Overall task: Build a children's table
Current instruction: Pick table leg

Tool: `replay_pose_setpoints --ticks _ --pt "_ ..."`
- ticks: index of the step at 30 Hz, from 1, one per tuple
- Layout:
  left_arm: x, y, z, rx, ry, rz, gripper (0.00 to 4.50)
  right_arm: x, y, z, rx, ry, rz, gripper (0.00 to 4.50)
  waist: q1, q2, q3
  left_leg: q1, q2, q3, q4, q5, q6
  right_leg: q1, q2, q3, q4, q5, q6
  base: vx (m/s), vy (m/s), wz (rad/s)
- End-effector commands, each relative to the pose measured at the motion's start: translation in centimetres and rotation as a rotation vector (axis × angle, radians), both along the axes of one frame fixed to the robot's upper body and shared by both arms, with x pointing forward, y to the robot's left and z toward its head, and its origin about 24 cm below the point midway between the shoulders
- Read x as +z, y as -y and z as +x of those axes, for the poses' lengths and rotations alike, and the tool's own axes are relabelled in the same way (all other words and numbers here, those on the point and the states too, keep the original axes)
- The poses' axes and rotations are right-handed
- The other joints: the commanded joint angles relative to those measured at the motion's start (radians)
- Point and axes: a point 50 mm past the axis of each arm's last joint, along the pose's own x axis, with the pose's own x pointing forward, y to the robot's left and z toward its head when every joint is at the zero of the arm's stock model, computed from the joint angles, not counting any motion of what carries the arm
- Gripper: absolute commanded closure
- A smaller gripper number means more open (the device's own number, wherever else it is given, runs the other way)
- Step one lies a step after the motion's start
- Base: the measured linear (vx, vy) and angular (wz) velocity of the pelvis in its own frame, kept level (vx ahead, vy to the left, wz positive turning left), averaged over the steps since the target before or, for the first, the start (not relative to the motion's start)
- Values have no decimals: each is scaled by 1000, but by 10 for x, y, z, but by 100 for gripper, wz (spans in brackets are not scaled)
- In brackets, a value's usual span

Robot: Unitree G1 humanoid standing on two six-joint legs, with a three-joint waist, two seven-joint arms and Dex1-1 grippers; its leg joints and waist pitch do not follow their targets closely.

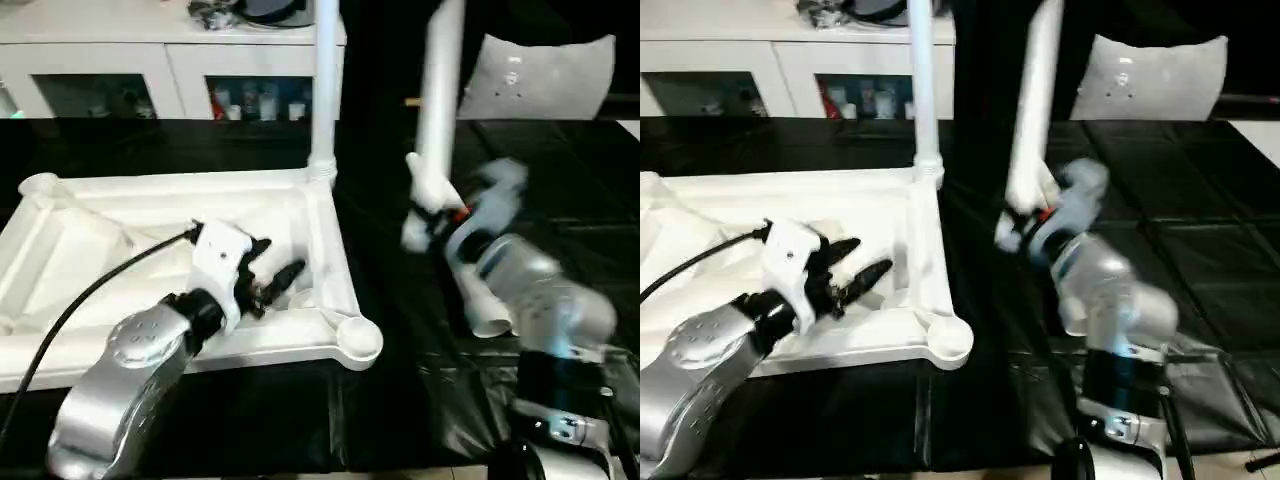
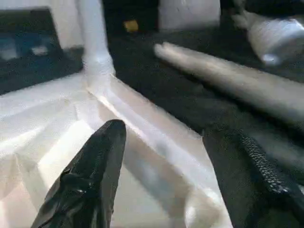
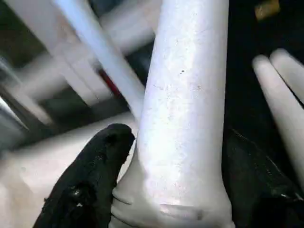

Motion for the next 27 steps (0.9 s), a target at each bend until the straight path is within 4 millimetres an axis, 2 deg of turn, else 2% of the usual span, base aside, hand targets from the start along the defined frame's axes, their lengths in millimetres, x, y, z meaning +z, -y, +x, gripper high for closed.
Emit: replay_pose_setpoints --ticks 1,2,3,4,5,6,7,8,9,12,14,15,16,17,19,20,23,24,25,26,27 --pt "14 0 7 0 48 -87 152 18 -2 -5 68 133 81 189 0 10 -63 2 55 -15 -74 -5 -5 53 -94 51 -66 148 -208 0 0 0" --pt "18 0 10 -2 55 -125 152 22 -4 -8 105 167 104 189 0 11 -62 1 53 -14 -72 -13 -5 54 -94 51 -68 150 -212 0 0 0" --pt "29 1 15 -15 74 -208 126 28 -10 -16 224 225 171 189 -1 8 -62 -2 52 -14 -71 -14 2 58 -95 51 -67 156 -219 0 0 0" --pt "40 3 20 -38 97 -266 126 32 -15 -24 317 265 203 189 -2 0 -62 -3 50 -13 -70 -9 9 60 -94 52 -69 159 -220 0 0 0" --pt "46 4 22 -57 111 -290 120 33 -19 -29 370 289 208 189 1 4 -63 -2 50 -14 -68 -2 22 60 -94 52 -68 163 -223 0 0 0" --pt "57 6 24 -90 129 -328 120 35 -24 -36 453 324 197 189 0 0 -62 -5 50 -15 -68 6 31 62 -94 51 -69 158 -220 0 0 0" --pt "57 6 25 -90 130 -330 120 35 -24 -36 456 325 197 189 2 1 -62 -5 52 -15 -68 6 33 62 -96 50 -70 149 -218 0 0 0" --pt "63 8 28 -103 122 -371 120 34 -28 -42 524 340 188 189 -5 -4 -60 -8 51 -14 -69 7 35 61 -95 48 -72 124 -218 0 0 0" --pt "67 10 29 -115 112 -395 120 34 -30 -46 562 346 182 189 0 -1 -60 -4 51 -12 -66 -1 35 58 -96 49 -76 98 -216 0 0 0" --pt "84 24 35 -190 64 -538 120 29 -37 -61 736 353 188 189 2 -3 -62 -5 51 -12 -64 21 38 58 -94 49 -75 88 -222 0 0 0" --pt "88 28 37 -210 42 -605 120 28 -37 -64 763 348 194 189 7 -7 -61 -9 48 -11 -62 17 44 58 -97 50 -79 68 -225 0 0 0" --pt "95 33 39 -251 19 -680 120 26 -38 -67 796 341 197 189 10 -13 -61 -10 46 -10 -61 19 42 60 -97 49 -79 53 -226 0 0 0" --pt "97 34 39 -265 15 -696 120 26 -37 -67 805 339 197 189 13 -11 -61 -8 48 -11 -62 20 44 58 -98 49 -80 46 -226 0 0 0" --pt "100 37 39 -294 5 -724 120 25 -38 -69 824 339 198 189 15 -14 -59 -8 49 -12 -63 22 47 56 -98 49 -83 31 -218 0 0 0" --pt "105 42 36 -355 -13 -773 120 22 -39 -71 856 334 194 189 18 -11 -61 -9 49 -12 -62 32 48 57 -97 48 -80 34 -209 0 0 0" --pt "107 44 34 -380 -19 -788 120 21 -39 -72 864 333 190 189 18 -13 -60 -11 48 -12 -61 36 49 57 -97 48 -81 37 -207 0 0 0" --pt "109 46 30 -426 -42 -799 120 20 -40 -74 880 332 180 189 21 -7 -63 -11 48 -13 -60 58 55 57 -96 46 -77 64 -199 0 0 0" --pt "109 47 29 -436 -48 -797 120 19 -40 -75 885 332 176 190 20 -9 -63 -11 48 -12 -60 61 55 56 -95 46 -77 67 -197 0 0 0" --pt "109 48 27 -449 -64 -804 120 19 -40 -75 882 331 165 190 21 1 -63 -10 50 -14 -60 59 55 54 -95 45 -78 63 -195 0 0 0" --pt "109 48 27 -451 -67 -806 120 19 -40 -75 881 331 163 190 21 -4 -62 -9 50 -14 -61 49 50 55 -95 46 -79 54 -195 0 0 0" --pt "109 49 26 -458 -78 -811 113 18 -40 -75 883 329 152 190 21 -1 -62 -10 50 -14 -61 45 46 55 -95 46 -79 50 -197 0 0 0"
